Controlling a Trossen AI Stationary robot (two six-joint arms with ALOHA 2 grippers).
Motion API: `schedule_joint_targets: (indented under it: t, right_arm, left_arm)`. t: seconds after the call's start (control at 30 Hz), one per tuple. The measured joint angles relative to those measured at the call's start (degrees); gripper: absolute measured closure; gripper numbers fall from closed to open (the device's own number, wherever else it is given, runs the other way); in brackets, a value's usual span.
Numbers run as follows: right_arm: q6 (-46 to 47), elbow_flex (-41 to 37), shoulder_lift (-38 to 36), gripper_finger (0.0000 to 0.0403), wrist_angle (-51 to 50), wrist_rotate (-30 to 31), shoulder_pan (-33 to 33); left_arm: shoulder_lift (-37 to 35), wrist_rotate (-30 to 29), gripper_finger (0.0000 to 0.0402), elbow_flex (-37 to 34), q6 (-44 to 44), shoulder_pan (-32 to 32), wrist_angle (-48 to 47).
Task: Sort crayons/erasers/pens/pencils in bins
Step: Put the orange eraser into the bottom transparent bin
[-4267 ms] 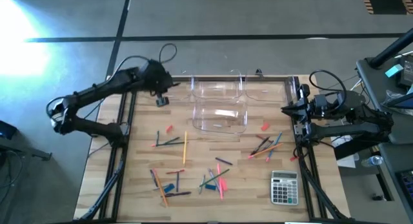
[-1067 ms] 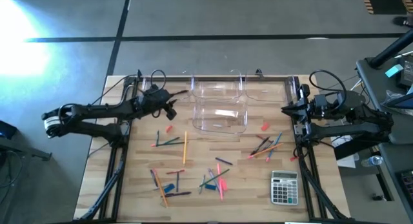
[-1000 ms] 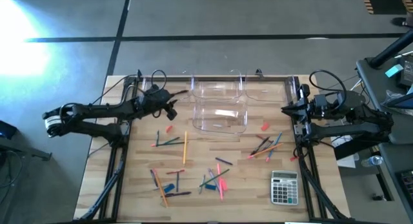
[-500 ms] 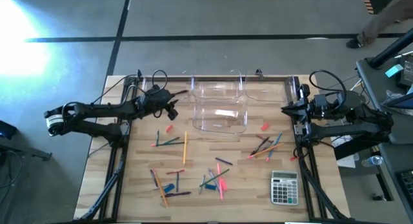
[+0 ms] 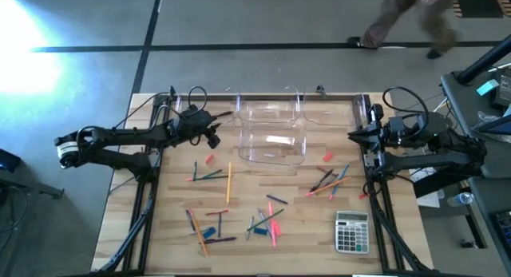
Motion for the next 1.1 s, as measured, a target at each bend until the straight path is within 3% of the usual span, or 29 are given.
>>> schedule_joint_targets:
  t: [0.3,0.6,1.1]
  right_arm:
    - [0.0,0.0,0.0,0.0374,0.0,0.0,0.0]
    - [0.0,0.0,0.0,0.0374,0.0,0.0,0.0]
    - [0.0,0.0,0.0,0.0374,0.0,0.0,0.0]
  left_arm:
    - [-1.5,4.0,0.0293,0.3,-1.4,0.0,-0.1]
    - [-8.3,9.2,0.0293,3.7,-2.0,-1.4,-1.3]
    - [-14.1,9.5,0.0293,6.9,-2.9,-13.7,-3.7]
